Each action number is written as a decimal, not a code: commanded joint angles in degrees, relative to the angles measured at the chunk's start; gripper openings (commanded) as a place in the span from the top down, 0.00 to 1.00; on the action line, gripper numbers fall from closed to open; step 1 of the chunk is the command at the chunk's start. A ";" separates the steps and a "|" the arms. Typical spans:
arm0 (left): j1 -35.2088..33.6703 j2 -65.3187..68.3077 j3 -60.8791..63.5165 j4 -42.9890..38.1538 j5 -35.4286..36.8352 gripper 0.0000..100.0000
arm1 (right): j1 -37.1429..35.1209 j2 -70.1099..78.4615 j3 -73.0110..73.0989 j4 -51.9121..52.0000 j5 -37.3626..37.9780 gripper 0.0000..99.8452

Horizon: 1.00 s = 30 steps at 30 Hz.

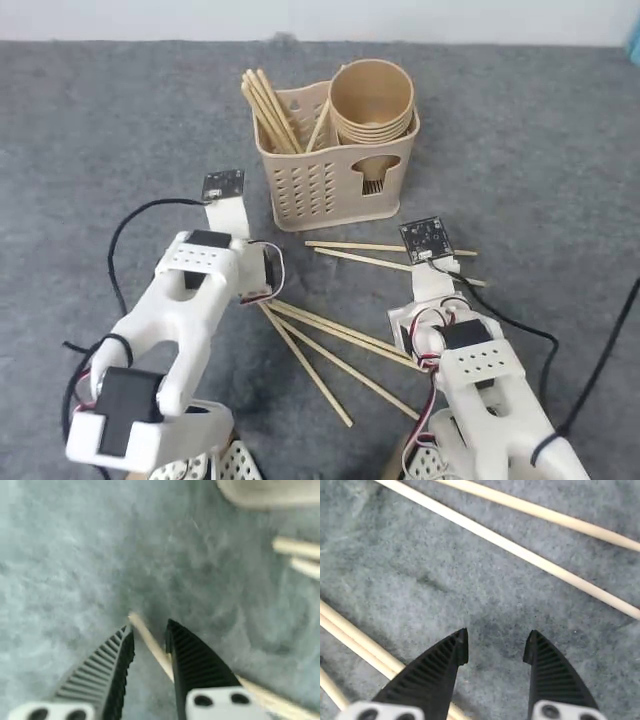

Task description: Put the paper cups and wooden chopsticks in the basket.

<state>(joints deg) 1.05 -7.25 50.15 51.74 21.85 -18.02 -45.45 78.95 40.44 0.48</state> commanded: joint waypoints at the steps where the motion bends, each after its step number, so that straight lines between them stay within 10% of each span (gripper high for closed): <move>1: -2.02 -2.02 0.31 -2.11 2.02 0.90 | 0.66 -1.54 0.00 0.04 0.35 0.81; 30: -3.34 -9.23 -10.86 5.36 2.90 0.99 | 0.75 -1.54 0.00 -0.13 0.35 0.81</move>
<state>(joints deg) -1.41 -9.80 44.97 54.02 24.84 -18.02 -45.45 78.95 40.44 0.48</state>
